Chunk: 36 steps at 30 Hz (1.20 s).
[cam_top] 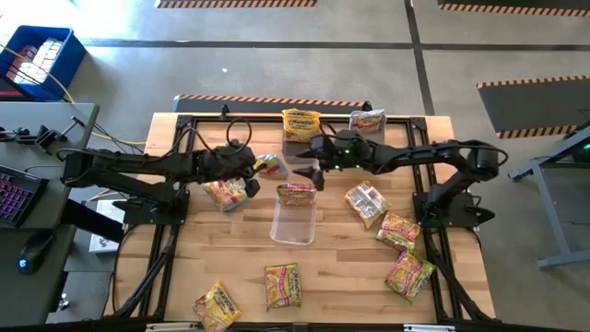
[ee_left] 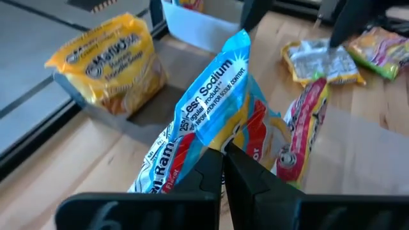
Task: Sort Maruchan noodles
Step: Put the blue noodle pack into the white bin
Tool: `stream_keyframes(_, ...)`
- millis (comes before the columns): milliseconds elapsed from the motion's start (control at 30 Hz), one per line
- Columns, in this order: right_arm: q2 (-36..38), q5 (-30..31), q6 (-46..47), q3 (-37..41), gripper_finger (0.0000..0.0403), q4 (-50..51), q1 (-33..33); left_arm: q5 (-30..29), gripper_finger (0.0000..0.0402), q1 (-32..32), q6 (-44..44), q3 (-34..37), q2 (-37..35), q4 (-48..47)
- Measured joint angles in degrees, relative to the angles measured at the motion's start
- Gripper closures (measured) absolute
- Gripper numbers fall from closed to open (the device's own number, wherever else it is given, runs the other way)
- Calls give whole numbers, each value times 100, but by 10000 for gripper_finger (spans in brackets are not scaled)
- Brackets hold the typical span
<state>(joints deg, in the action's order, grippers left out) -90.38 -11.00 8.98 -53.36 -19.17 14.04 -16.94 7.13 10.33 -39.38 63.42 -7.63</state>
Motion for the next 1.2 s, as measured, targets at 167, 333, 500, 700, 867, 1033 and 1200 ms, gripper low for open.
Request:
stream_keyframes(167,-546,-2,363,-547,121,163,2,12,401,65,-155,0,0,241)
stream_keyframes(333,-888,-5,515,-987,121,469,30,12,401,101,-262,0,0,406)
stream_keyframes(500,-938,-11,515,-1056,121,482,98,15,401,115,-363,0,0,495)
stream_keyframes(700,-969,-283,664,-1058,121,422,170,19,401,117,-411,0,0,521)
stream_keyframes(867,-1018,-410,666,-1064,121,350,155,172,401,123,-450,0,0,707)
stream_keyframes(1033,-1093,-560,665,-1061,121,153,120,384,401,152,-457,-2,0,855)
stream_keyframes(1200,-1205,-592,613,-1062,121,-13,89,444,401,191,-455,-2,0,935)
